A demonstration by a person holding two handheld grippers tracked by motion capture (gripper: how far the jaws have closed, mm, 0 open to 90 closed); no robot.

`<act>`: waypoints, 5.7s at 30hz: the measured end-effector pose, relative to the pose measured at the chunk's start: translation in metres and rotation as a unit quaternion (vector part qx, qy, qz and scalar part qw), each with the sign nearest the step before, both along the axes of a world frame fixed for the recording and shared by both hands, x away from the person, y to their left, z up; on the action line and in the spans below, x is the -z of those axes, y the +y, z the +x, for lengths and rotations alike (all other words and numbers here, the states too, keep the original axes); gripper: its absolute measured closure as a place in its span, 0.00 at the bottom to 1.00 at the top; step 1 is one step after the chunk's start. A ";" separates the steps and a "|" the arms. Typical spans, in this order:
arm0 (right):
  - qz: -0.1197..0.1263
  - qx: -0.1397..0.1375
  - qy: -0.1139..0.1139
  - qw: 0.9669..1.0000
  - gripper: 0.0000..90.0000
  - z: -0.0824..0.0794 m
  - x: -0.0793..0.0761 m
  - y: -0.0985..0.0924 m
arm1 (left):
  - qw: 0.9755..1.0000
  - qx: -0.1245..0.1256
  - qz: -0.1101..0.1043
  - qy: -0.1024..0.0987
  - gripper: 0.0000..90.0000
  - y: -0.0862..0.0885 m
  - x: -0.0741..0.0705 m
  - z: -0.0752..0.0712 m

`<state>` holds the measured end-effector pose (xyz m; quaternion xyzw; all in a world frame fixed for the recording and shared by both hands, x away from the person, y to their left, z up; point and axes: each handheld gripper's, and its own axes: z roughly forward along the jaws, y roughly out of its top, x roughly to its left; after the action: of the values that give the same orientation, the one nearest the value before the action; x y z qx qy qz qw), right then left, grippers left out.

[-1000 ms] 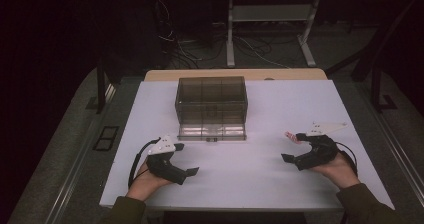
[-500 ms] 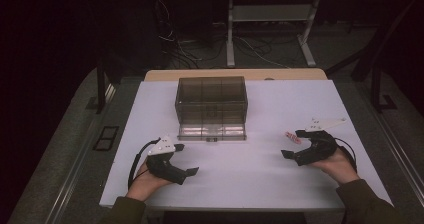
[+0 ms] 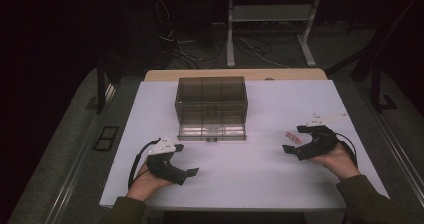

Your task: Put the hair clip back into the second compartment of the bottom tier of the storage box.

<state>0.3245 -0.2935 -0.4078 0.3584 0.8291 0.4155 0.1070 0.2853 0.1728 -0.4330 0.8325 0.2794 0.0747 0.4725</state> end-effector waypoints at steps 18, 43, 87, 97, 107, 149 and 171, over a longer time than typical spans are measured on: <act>-0.001 0.006 -0.006 1.000 0.03 0.011 -0.005 -0.004 | 1.000 0.002 0.000 0.001 0.00 0.000 0.000 0.000; -0.015 0.021 0.000 1.000 0.03 0.030 0.001 -0.016 | 1.000 0.004 -0.001 -0.002 0.00 0.000 -0.001 0.000; -0.034 0.023 0.032 0.999 0.45 0.034 0.014 -0.033 | 1.000 0.007 0.001 -0.004 0.00 0.001 -0.001 -0.001; -0.041 0.004 0.039 0.998 0.58 0.042 0.023 -0.028 | 1.000 0.005 -0.001 -0.005 0.00 0.001 -0.001 0.000; -0.048 -0.002 0.042 0.998 0.63 0.048 0.029 -0.027 | 1.000 0.005 -0.002 -0.006 0.00 0.002 -0.001 -0.001; -0.082 -0.011 0.024 0.996 0.75 0.047 0.041 -0.025 | 1.000 0.004 -0.002 -0.006 0.00 0.001 -0.002 -0.001; -0.072 0.007 0.020 0.997 0.75 0.040 0.027 -0.029 | 1.000 0.005 -0.003 -0.006 0.00 0.001 -0.001 -0.001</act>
<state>0.3643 -0.3223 -0.4345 0.3635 0.8565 0.3467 0.1184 0.2845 0.1742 -0.4318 0.8320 0.2729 0.0767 0.4768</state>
